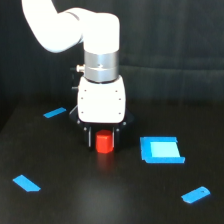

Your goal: Pick up the red object from the table

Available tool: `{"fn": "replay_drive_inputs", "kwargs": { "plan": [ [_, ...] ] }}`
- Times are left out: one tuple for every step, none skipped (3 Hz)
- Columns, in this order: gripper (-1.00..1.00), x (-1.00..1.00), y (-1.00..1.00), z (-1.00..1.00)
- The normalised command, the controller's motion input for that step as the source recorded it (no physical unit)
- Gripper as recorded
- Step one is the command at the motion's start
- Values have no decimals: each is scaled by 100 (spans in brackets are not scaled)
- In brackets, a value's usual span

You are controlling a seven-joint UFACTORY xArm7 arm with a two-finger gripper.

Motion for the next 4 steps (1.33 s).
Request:
{"fn": "replay_drive_inputs", "kwargs": {
  "plan": [
    [-94,15,-7,-1],
    [-100,10,-8,4],
    [-100,-29,-11,96],
    [-91,-27,-15,91]
  ]
}}
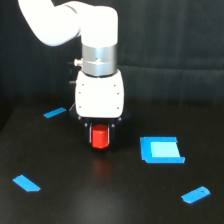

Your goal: Pick up the red object from the table

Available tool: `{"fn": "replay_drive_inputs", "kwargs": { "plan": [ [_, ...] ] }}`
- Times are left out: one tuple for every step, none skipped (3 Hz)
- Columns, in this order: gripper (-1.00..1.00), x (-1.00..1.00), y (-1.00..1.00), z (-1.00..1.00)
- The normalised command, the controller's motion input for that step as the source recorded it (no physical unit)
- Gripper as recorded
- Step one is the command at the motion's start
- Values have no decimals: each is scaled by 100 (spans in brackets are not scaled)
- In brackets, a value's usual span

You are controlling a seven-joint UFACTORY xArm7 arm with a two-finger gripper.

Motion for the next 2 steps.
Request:
{"fn": "replay_drive_inputs", "kwargs": {
  "plan": [
    [-97,-6,7,94],
    [-98,17,-10,98]
  ]
}}
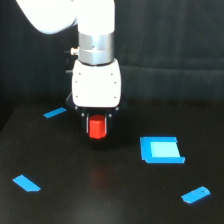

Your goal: Pick up the red object from the table

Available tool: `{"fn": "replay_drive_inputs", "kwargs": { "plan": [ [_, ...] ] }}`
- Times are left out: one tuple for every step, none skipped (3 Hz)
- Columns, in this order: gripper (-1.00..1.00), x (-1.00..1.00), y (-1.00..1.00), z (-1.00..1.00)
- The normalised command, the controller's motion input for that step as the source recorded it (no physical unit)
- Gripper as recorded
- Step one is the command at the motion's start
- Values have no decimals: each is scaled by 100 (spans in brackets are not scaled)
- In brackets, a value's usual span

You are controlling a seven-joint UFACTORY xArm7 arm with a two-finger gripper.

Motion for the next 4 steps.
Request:
{"fn": "replay_drive_inputs", "kwargs": {
  "plan": [
    [-100,18,-14,87],
    [-99,13,-19,92],
    [-96,4,-1,94],
    [-100,13,-6,93]
  ]
}}
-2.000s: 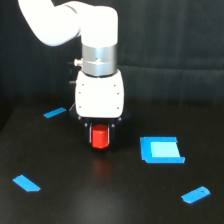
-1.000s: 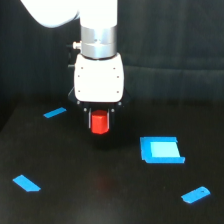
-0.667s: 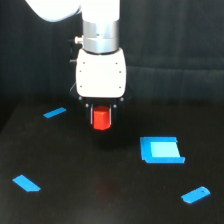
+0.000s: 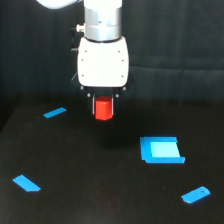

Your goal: Pick up the red object from the table

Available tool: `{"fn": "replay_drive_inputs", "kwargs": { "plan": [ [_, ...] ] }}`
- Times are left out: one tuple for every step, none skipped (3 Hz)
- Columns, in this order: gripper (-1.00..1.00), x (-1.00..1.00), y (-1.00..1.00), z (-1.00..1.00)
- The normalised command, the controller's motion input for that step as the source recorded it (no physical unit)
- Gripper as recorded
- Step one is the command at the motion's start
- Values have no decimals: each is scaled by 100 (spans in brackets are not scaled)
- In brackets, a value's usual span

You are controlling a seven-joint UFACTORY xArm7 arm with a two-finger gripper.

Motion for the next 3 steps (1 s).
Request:
{"fn": "replay_drive_inputs", "kwargs": {
  "plan": [
    [-95,1,7,71],
    [-92,0,7,35],
    [-99,-4,3,20]
  ]
}}
